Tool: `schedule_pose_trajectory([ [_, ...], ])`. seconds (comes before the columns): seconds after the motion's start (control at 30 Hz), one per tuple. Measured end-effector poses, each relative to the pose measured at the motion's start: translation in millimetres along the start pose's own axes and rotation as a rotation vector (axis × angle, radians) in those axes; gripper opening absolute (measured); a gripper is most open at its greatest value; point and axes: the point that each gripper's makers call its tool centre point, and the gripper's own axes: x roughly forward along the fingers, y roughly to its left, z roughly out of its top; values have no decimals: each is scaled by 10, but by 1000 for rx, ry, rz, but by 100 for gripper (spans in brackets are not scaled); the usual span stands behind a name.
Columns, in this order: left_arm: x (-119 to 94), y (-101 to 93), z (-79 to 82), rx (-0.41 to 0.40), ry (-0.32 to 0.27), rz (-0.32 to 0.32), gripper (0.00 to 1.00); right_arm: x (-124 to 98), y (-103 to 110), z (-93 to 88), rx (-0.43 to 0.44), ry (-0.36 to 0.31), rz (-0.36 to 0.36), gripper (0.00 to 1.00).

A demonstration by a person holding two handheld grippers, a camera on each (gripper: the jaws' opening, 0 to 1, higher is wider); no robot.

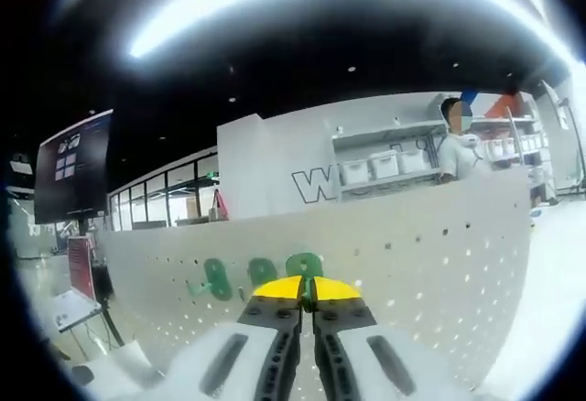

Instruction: Insert the hook assembly into the mounting plate slot until the hook locks in place.

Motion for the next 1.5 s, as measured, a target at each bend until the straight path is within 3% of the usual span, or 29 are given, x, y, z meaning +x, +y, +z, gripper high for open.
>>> schedule_pose_trajectory([
  [0.97, -13, 75, -37, -6, 12, 20, 92, 133, -120, -58, 9, -32, -52, 0],
  [1.27, -4, 64, -23, -11, 5, 19, 92, 139, -115, -55, -43, -66, -74, 0],
  [1.5, -23, 75, -30, -14, 3, 22, 92, 134, -117, -60, -55, -46, -93, 0],
])
